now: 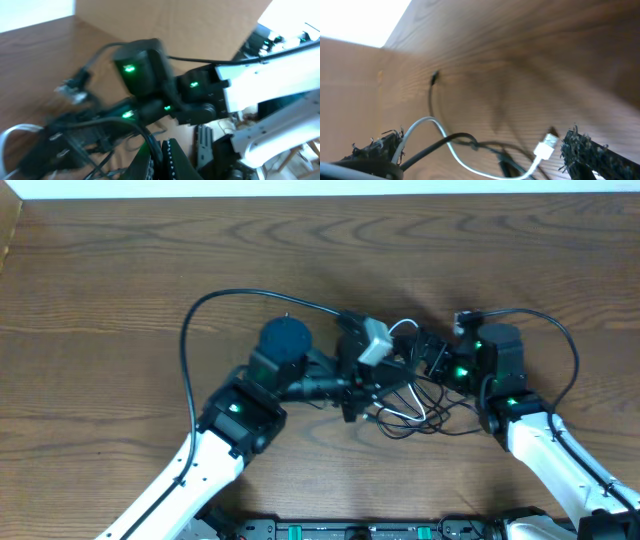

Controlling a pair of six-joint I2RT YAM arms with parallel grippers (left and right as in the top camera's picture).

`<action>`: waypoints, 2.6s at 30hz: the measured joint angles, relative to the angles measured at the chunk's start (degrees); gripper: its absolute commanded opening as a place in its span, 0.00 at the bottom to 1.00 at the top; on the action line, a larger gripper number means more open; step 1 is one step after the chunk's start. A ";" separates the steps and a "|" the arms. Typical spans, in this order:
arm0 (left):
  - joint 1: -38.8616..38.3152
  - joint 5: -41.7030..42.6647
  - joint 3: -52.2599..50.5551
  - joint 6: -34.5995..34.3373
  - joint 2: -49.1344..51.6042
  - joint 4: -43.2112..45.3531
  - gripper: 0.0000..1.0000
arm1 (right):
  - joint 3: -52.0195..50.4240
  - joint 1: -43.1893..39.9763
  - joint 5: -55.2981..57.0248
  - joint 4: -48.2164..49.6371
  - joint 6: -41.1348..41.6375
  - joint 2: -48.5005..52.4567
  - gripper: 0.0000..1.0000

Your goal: Untangle cables

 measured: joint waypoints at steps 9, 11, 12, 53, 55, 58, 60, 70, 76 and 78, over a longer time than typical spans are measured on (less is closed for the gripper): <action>13.09 0.96 0.00 0.00 -6.08 -6.60 0.08 | -0.02 -5.29 2.25 -6.71 -1.46 0.02 0.60; 15.21 1.20 0.00 0.00 -6.71 -7.93 0.07 | -0.02 -5.42 2.67 -6.78 -1.73 0.02 0.15; 16.31 1.36 0.00 0.00 -6.80 -8.92 0.08 | -0.02 -5.42 2.89 -6.80 -2.08 0.02 0.05; 20.90 -11.45 0.02 10.86 -1.09 -44.96 0.88 | -0.07 -5.53 -11.23 3.17 -9.66 0.02 0.86; 20.09 -10.10 0.04 15.54 -1.07 -50.51 0.88 | -0.07 -5.51 -11.23 3.17 -9.70 0.02 0.89; 16.63 -8.79 0.02 22.69 -1.07 -55.36 0.88 | -0.07 -5.49 -11.21 3.37 -9.75 0.02 0.90; 14.14 -8.63 0.02 25.05 -1.05 -55.93 0.88 | -0.07 -5.46 -11.21 3.43 -9.66 0.02 0.90; 6.01 -19.30 -1.33 24.61 3.02 -53.40 0.88 | -0.07 -5.46 -11.39 3.67 -9.62 0.02 0.91; 5.75 -25.53 -1.99 20.90 11.17 -51.58 0.88 | -0.07 -5.31 -11.63 4.52 -9.42 0.02 0.91; 5.75 -26.25 -1.99 20.52 14.16 -51.32 0.87 | -0.07 -5.29 -11.69 4.52 -9.40 0.02 0.91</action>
